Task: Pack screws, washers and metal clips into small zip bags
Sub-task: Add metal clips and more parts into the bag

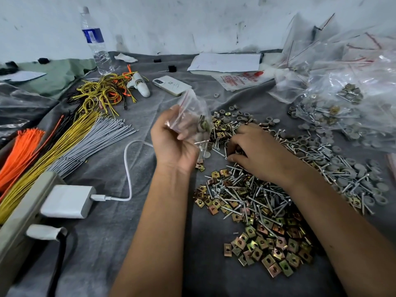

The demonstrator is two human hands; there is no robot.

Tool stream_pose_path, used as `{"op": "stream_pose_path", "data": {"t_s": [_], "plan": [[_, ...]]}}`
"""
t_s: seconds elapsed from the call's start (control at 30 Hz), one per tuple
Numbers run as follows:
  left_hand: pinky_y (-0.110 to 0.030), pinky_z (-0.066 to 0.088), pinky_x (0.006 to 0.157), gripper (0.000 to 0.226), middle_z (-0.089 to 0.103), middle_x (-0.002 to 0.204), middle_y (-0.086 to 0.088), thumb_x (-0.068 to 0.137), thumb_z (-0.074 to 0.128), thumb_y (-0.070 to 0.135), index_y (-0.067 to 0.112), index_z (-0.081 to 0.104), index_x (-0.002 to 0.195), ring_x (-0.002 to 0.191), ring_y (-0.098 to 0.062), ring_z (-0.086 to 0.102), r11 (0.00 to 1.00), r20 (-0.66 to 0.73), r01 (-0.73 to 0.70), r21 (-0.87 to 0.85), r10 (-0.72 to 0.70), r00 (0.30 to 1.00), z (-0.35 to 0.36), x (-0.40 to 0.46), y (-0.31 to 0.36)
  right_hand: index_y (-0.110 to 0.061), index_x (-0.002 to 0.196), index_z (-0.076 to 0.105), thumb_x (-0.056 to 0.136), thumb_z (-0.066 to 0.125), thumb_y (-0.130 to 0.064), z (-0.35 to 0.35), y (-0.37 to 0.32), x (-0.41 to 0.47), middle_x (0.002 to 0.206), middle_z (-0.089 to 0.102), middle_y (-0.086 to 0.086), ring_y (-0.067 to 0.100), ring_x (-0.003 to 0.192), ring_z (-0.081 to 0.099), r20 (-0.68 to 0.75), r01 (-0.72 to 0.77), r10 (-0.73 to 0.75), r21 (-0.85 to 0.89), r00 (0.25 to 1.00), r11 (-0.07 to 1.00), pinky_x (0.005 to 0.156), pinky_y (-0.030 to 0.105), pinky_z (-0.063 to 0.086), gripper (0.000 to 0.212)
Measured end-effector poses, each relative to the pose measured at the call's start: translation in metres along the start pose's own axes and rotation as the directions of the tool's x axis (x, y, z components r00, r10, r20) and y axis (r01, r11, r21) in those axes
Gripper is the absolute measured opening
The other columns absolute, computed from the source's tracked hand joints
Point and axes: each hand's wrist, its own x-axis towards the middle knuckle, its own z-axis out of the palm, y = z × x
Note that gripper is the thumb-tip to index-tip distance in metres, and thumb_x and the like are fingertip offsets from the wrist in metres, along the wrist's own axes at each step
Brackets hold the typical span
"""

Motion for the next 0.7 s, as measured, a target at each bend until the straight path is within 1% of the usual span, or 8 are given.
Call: {"op": "stream_pose_path", "data": {"t_s": [0.1,0.17,0.23,0.37,0.43,0.5,0.57,0.7], "plan": [[-0.015,0.032,0.034,0.016,0.042,0.060,0.002,0.085,0.041,0.010,0.016,0.046,0.072,0.040,-0.003,0.037,0.999,-0.146,0.001,-0.034,-0.006,0.989,-0.007,0.005,0.004,-0.023,0.111,0.065,0.089,0.071,-0.047,-0.004,0.001,-0.002,0.115,0.052,-0.002,0.019,0.123,0.042,0.040,-0.028,0.027,0.012,0.999,1.000,0.106,0.036,0.040,0.033],[-0.011,0.024,0.051,0.016,0.043,0.073,0.000,0.089,0.041,0.012,0.011,0.053,0.078,0.050,-0.005,0.038,0.990,-0.330,-0.003,0.139,0.049,0.943,-0.011,0.007,0.007,-0.028,0.106,0.064,0.088,0.072,-0.049,-0.008,0.001,-0.003,0.117,0.051,-0.002,0.019,0.127,0.038,0.069,-0.048,0.044,0.044,0.997,0.998,0.110,0.038,0.035,0.029],[-0.013,0.022,0.058,0.025,0.046,0.074,-0.001,0.094,0.041,0.015,0.010,0.056,0.076,0.055,-0.008,0.041,0.964,-0.424,-0.012,0.264,0.127,0.897,-0.016,0.008,0.010,-0.032,0.100,0.065,0.088,0.072,-0.048,-0.010,0.001,-0.005,0.115,0.049,-0.004,0.019,0.126,0.037,0.095,-0.038,0.032,0.056,0.995,0.998,0.113,0.039,0.034,0.022],[-0.023,0.050,0.063,0.043,0.055,0.061,0.000,0.096,0.040,0.015,0.013,0.060,0.058,0.050,-0.014,0.054,0.940,-0.453,-0.078,0.331,0.231,0.861,-0.017,0.011,0.018,-0.028,0.098,0.064,0.090,0.073,-0.039,-0.009,-0.001,-0.005,0.112,0.050,-0.008,0.013,0.121,0.037,0.062,0.014,-0.019,0.075,0.998,0.997,0.110,0.036,0.036,0.016],[-0.034,0.054,0.091,0.030,0.061,0.078,-0.006,0.095,0.039,0.015,0.009,0.062,0.076,0.068,-0.020,0.059,0.945,-0.435,-0.078,0.317,0.218,0.873,-0.017,0.011,0.019,-0.026,0.097,0.061,0.092,0.072,-0.032,-0.009,-0.001,-0.004,0.107,0.055,-0.010,0.010,0.113,0.043,0.003,0.036,-0.037,0.124,0.999,0.992,0.101,0.032,0.040,0.013],[-0.043,0.043,0.113,0.023,0.061,0.097,-0.011,0.091,0.040,0.015,0.008,0.061,0.096,0.086,-0.025,0.059,0.951,-0.425,-0.057,0.304,0.189,0.885,-0.017,0.011,0.020,-0.025,0.097,0.059,0.094,0.071,-0.025,-0.010,-0.002,-0.003,0.099,0.062,-0.010,0.009,0.099,0.056,-0.066,0.030,-0.017,0.213,0.998,0.977,0.086,0.029,0.047,0.012],[-0.042,0.044,0.110,0.028,0.061,0.104,-0.013,0.083,0.044,0.015,0.005,0.061,0.103,0.091,-0.027,0.059,0.950,-0.410,-0.039,0.310,0.170,0.896,-0.018,0.010,0.019,-0.023,0.098,0.061,0.094,0.071,-0.020,-0.011,-0.002,-0.002,0.093,0.066,-0.011,0.003,0.086,0.062,-0.141,0.034,0.009,0.300,0.990,0.953,0.077,0.021,0.049,0.011],[-0.038,0.054,0.091,0.037,0.073,0.096,-0.019,0.087,0.041,0.017,-0.003,0.071,0.092,0.082,-0.030,0.071,0.941,-0.368,0.041,0.337,0.092,0.925,-0.017,0.007,0.018,-0.022,0.098,0.069,0.091,0.074,-0.014,-0.012,-0.001,-0.002,0.086,0.063,-0.022,-0.008,0.081,0.061,-0.250,0.031,0.075,0.393,0.965,0.919,0.071,0.003,0.043,0.012]]}}
